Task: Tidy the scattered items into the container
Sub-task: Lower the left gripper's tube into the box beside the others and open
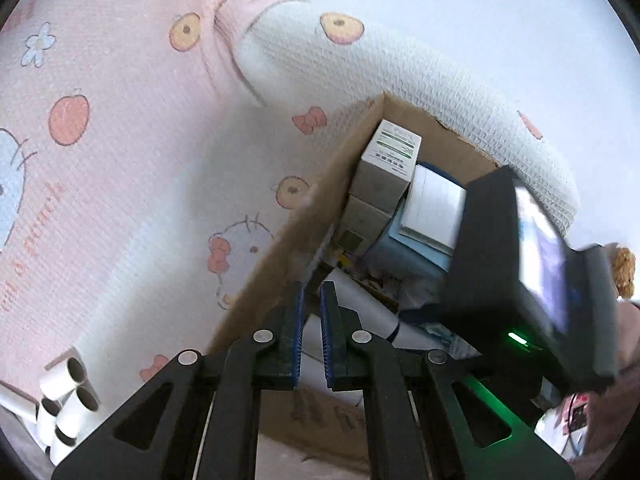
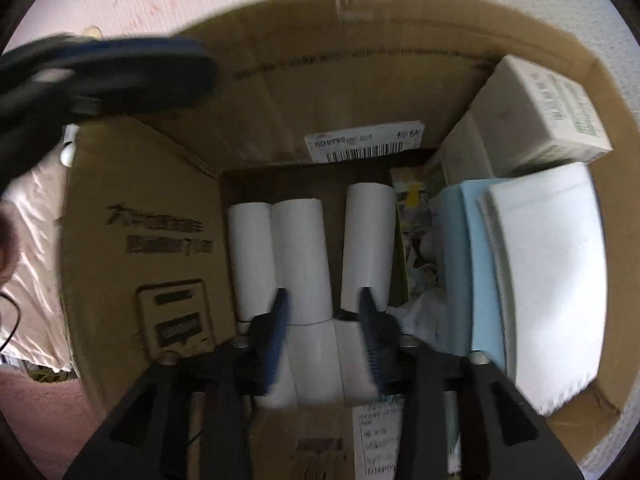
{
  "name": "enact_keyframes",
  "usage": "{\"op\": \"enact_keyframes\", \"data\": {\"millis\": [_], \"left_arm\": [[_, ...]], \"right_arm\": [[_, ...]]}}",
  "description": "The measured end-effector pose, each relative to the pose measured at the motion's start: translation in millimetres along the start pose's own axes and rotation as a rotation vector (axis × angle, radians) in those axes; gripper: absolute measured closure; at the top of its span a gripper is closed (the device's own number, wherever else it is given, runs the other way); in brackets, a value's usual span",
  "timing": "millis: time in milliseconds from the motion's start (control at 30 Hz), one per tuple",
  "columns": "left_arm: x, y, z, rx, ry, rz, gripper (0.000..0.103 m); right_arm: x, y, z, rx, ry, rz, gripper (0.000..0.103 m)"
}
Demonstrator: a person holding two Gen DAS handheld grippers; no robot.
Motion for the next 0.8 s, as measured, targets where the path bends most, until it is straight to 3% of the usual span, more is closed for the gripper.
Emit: {"op": "enact_keyframes", "data": {"millis": [33,167,333,367,433,500,800], "left_arm": [[2.8,0.4,0.3,-0.007,-0.002,0.011,0.094],[15.1,0.2,11.3,-0.077,0.061,0.063,0.093],[25.3,-2.1,7.5,-0.087,0.078,0.060,0.087],[27.1,-1.4,7.2,-0.090,0.083,0.053,0.087],[28.7,0.9,7.9,-0.095,0.067,0.034,0.087],[28.6,2.7,10.3,-0.097,0.060,0.016,0.086],[40.9,3.6,13.6,-0.102,0.102,0.074,0.086]], "right_arm": [[-1.3,-2.0,-4.6,0.010,0.005,-0.009,0.052],[-5.0,-9.2,-18.9,0.041,0.048,-0.051,0.052],[-3.1,-14.9,-23.7,0.035,0.119,-0.064,0.053],[-2.3,-15.0,-23.6,0.037,0.140,-0.064,0.054],[2.5,-14.2,-21.7,0.033,0.170,-0.050,0.075],[6.6,-13.4,-18.6,0.015,0.165,-0.039,0.082],[-1.3,-10.1,-37.9,0.095,0.068,-0.091,0.082]]}}
Point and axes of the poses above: each gripper's, at about its wrist camera, not at the fingertips, and z roughly against the way its jaws point, x to its left, y to its underside, the point moved 2 cm from there along -z, roughly the way its jaws point, and after that the axes turned 14 degrees about z, right-handed, at the moved point
